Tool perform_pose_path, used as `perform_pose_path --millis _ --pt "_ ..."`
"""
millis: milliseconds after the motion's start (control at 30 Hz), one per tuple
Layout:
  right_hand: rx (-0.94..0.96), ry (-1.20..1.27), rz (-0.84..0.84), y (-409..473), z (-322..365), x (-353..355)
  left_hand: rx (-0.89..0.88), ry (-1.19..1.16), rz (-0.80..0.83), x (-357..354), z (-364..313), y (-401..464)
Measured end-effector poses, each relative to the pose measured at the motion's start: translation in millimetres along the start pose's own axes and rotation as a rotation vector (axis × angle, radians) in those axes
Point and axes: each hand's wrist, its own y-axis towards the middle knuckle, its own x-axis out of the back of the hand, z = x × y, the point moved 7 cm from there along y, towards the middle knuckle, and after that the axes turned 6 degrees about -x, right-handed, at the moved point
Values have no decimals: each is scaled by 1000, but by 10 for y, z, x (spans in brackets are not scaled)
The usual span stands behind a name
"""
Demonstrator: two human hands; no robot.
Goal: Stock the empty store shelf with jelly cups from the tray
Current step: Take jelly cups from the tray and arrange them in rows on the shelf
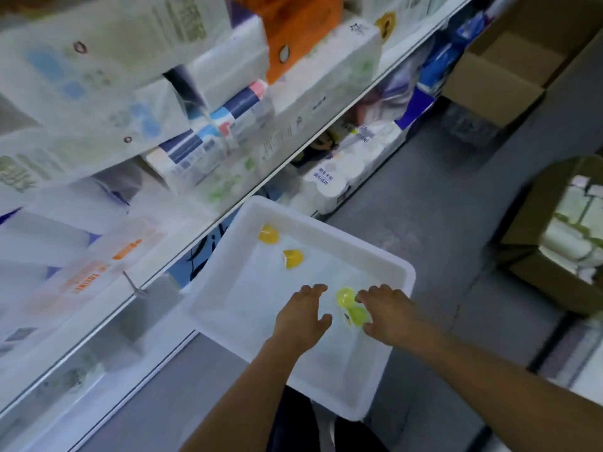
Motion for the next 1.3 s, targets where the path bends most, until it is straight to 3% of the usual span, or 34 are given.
perform_pose_path --millis 367,500,600,733,900,1067,1200,1300 --pt "-120 -166 -7 657 26 -863 -247 162 132 -836 95 964" --pt "-119 -170 -34 706 41 -894 -217 168 45 -777 146 1021" --pt "-93 -123 -38 673 35 -816 -82 21 -4 -647 351 898" --pt "-136 175 -52 521 32 -526 183 -402 -209 -277 611 568" --pt "-183 968 -1 294 107 173 404 -1009 -377 258 608 78" --pt "-36 1242 53 -38 417 1156 302 -1187 -373 1137 221 -331" --pt "62 1237 -40 -314 664 1958 109 -1154 -279 1896 -158 -697" --pt "88 1283 -109 -487 844 2484 22 -1066 -340 2490 -388 -956"
